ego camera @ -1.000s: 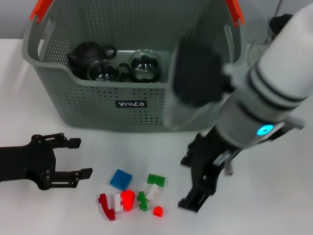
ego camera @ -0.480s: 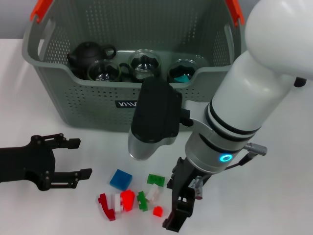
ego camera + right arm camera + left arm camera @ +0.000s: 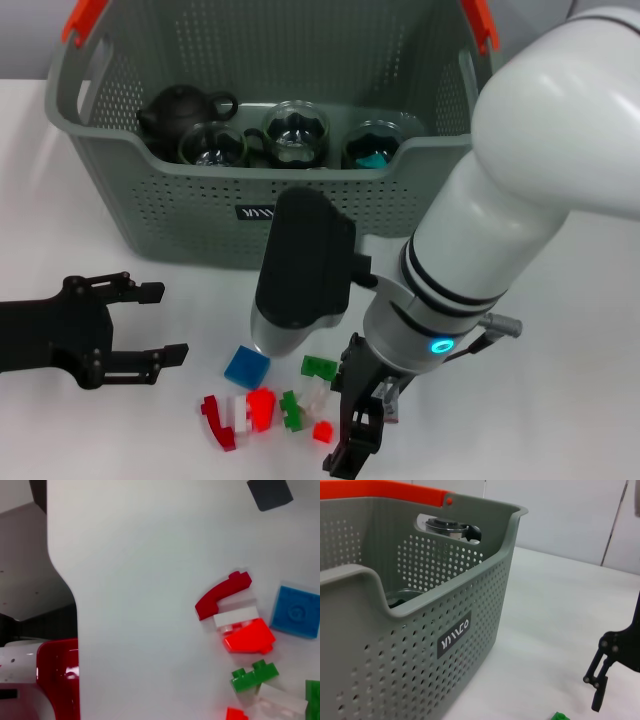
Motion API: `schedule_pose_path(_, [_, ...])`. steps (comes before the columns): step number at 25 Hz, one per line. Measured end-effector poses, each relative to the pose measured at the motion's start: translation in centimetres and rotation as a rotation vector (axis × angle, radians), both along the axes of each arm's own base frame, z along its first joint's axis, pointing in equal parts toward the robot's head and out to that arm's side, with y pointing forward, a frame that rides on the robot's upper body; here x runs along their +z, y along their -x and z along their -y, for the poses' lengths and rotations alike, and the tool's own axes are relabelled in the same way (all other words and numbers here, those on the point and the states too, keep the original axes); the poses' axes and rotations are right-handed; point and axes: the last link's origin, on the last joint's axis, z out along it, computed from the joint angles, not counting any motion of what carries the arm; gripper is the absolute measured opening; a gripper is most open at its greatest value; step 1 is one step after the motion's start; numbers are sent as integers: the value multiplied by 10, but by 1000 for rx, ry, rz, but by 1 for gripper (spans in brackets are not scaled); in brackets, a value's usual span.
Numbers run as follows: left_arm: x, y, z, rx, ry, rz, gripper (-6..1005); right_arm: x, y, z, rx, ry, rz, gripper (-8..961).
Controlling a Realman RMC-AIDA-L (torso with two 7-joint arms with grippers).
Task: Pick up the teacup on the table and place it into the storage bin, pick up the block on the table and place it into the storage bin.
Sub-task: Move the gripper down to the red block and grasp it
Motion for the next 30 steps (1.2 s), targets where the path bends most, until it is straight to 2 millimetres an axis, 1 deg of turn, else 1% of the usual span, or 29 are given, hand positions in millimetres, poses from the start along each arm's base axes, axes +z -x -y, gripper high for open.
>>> schedule_pose_path(12, [-1,1,-2,7,-10,-6,827,-19,-9,1,34,-30,-22,894])
schedule_pose_path(24, [-3,2,-4,13,-9,-5,827,-20,-11,1,39,-32,-24,895])
schedule_pose_path(30, [-4,2,-4,13,-11,-4,827,-17,-2,3,78,-24,-60,895])
